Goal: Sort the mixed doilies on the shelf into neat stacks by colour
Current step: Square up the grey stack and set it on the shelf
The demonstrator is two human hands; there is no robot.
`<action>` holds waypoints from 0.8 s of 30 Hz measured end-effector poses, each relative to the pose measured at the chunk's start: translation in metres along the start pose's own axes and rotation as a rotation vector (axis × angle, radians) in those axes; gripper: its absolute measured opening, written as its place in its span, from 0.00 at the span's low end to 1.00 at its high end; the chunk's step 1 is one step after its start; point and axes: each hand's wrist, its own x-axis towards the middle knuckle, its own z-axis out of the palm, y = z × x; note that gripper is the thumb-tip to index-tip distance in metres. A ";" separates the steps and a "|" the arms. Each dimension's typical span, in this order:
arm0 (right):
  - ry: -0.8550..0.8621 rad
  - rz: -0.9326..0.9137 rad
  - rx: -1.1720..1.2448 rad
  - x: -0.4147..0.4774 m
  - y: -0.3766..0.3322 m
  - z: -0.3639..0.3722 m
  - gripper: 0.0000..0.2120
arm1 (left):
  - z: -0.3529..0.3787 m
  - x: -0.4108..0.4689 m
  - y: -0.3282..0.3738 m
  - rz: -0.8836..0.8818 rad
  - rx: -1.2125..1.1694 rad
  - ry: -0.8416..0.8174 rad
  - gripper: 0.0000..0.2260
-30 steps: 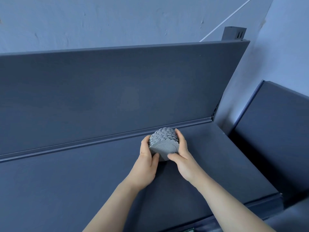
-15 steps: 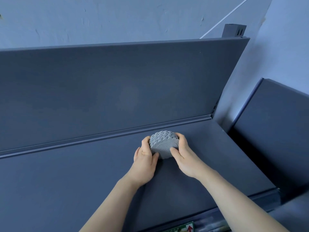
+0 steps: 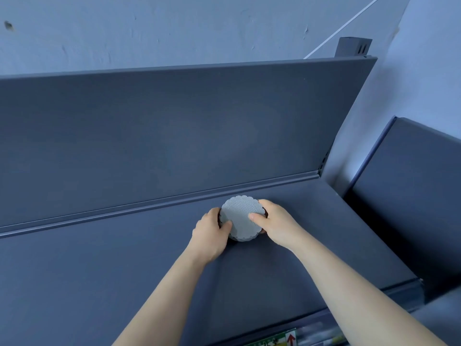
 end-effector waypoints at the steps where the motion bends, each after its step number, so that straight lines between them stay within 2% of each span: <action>1: 0.005 0.011 -0.043 0.001 0.000 0.001 0.15 | 0.000 0.001 0.000 -0.004 0.024 -0.005 0.13; 7: 0.065 0.009 -0.064 0.003 0.002 0.006 0.24 | 0.000 0.006 -0.001 0.019 0.159 -0.021 0.17; 13: 0.120 0.020 -0.090 0.003 0.003 0.013 0.25 | 0.001 0.010 -0.005 0.054 0.190 -0.047 0.18; 16: 0.174 0.023 -0.138 0.000 0.001 0.014 0.22 | 0.001 0.011 -0.006 0.064 0.190 -0.045 0.17; 21: 0.263 -0.051 -0.249 -0.015 -0.009 0.007 0.18 | -0.010 0.000 -0.008 0.103 0.224 0.048 0.12; 24: 0.268 -0.143 -0.351 -0.028 -0.024 0.003 0.19 | -0.021 -0.017 -0.010 0.174 0.382 0.154 0.13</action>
